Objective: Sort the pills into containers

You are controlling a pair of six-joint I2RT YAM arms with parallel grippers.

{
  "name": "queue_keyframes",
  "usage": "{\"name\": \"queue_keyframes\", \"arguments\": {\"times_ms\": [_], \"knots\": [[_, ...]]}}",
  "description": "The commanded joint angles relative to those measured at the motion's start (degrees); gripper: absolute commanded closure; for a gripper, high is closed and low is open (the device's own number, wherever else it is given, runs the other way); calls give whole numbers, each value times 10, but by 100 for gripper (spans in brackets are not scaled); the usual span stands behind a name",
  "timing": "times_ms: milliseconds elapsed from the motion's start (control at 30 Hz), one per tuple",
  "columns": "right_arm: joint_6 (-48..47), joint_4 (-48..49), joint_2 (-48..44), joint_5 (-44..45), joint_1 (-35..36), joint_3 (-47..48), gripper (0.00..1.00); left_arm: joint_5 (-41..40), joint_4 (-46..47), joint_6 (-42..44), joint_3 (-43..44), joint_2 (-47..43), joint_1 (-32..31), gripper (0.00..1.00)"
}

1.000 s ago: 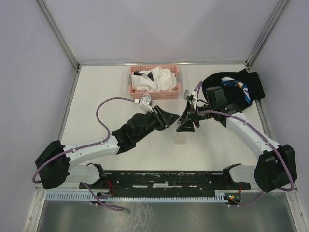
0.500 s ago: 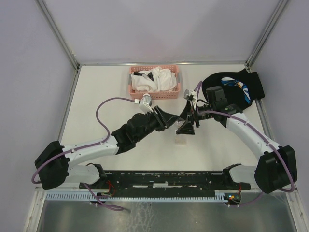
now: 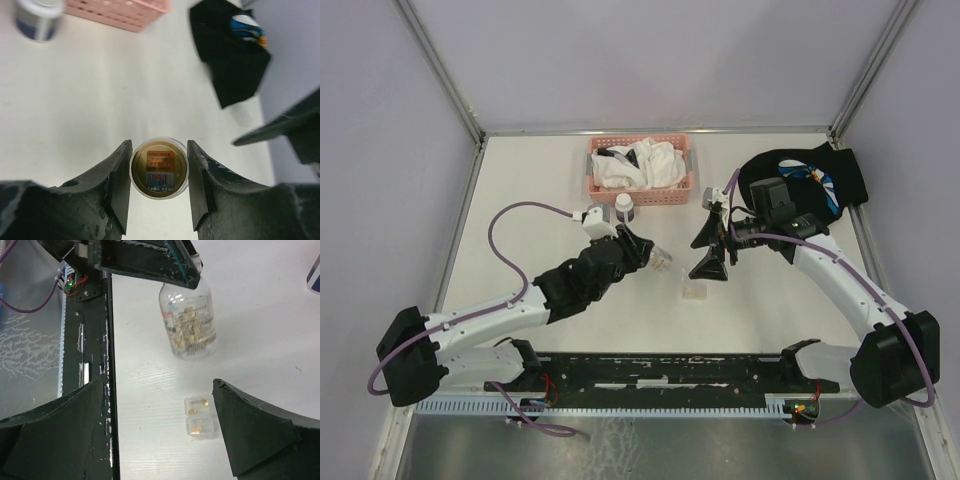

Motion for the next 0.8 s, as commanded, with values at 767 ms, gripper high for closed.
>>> {"name": "queue_keyframes", "arguments": {"times_ms": [767], "knots": [[-44, -25, -10, 19, 0, 29, 1, -300, -267, 159, 59, 100, 162, 82]]}}
